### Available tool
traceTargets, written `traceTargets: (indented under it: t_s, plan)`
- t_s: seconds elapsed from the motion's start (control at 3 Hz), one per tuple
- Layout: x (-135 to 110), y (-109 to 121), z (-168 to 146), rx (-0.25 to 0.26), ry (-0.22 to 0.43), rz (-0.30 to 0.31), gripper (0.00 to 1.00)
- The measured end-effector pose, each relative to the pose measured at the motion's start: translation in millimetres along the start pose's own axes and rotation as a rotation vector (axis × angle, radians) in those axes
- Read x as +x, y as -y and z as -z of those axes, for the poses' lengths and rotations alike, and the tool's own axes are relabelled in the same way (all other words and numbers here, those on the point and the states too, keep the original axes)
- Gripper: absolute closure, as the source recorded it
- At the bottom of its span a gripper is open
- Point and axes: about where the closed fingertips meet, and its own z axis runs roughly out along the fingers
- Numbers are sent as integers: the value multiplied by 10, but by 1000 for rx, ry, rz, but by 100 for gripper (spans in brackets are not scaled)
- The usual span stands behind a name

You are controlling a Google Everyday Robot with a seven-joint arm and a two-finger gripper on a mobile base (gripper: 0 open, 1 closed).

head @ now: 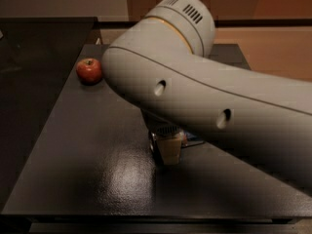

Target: Knock redbull can over

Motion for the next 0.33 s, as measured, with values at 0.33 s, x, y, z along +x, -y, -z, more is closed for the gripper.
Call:
traceTargets:
  t_s: [0.33]
  plan:
    - [0,0,1,0,0,0,0]
